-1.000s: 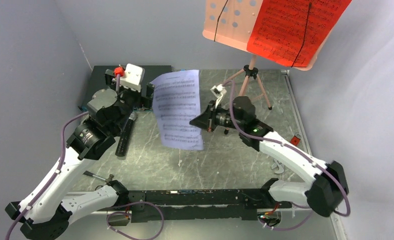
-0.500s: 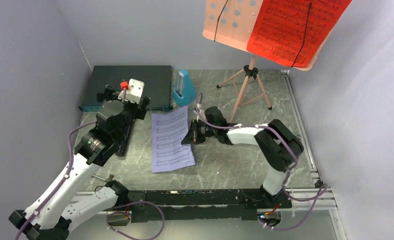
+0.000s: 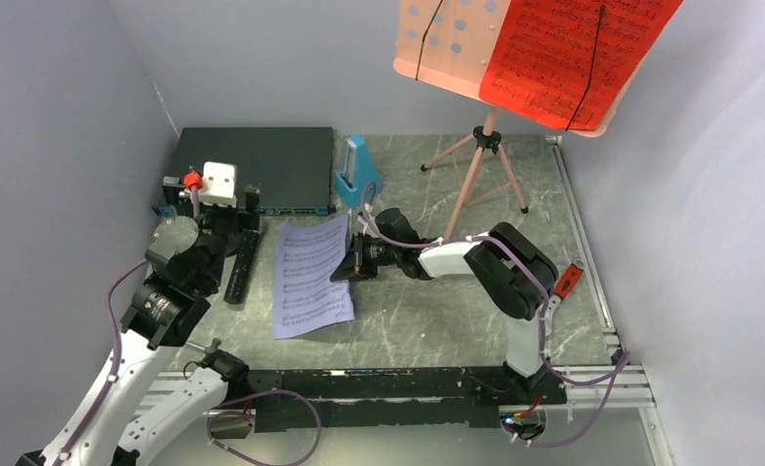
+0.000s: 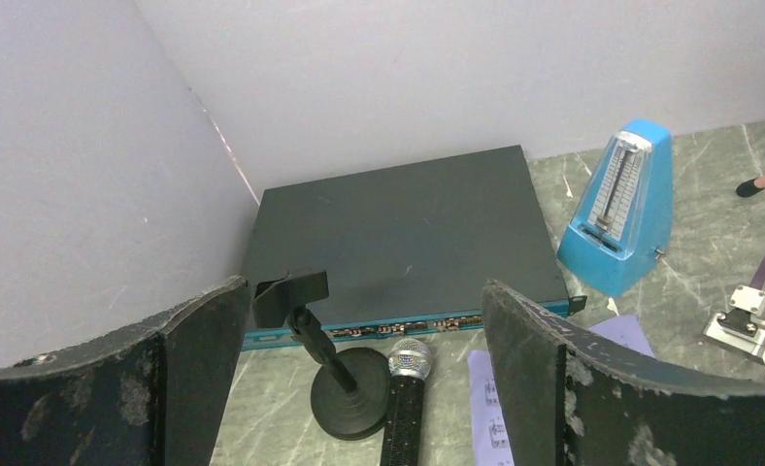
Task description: Pack up the instrument practice props
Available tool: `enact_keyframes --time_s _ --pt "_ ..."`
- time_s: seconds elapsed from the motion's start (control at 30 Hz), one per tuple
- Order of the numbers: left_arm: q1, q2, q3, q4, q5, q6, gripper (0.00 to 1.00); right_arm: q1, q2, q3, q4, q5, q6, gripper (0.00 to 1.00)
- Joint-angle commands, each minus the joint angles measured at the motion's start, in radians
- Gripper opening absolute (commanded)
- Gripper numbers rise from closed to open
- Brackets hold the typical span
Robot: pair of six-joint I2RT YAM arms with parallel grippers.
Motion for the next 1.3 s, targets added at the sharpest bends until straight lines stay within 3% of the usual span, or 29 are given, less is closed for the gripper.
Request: enact_keyframes --time_s 0.0,0.33,0.6,0.7,1.27 --pt "0.012 -0.011 -0.011 0.051 0.022 -0.024 0.94 0.024 0.043 0.06 0.115 0.04 0.117 0.0" --pt "0.019 -0.021 -0.021 0.058 0.037 -0.027 0.94 0.07 0.17 0.132 0.235 0.006 0.255 0.03" --pt "0.02 -0.028 -0.025 0.059 0.038 -0.026 0.94 0.071 0.088 0.129 0.12 0.039 0.14 0.44" --pt "0.021 -0.022 -0.024 0.055 0.047 -0.028 0.94 0.071 0.059 0.132 0.058 0.05 0.075 0.53" --pt "0.037 0.028 -0.017 0.044 0.09 -0.043 0.93 0.135 0.046 0.266 -0.232 -0.017 -0.184 0.61"
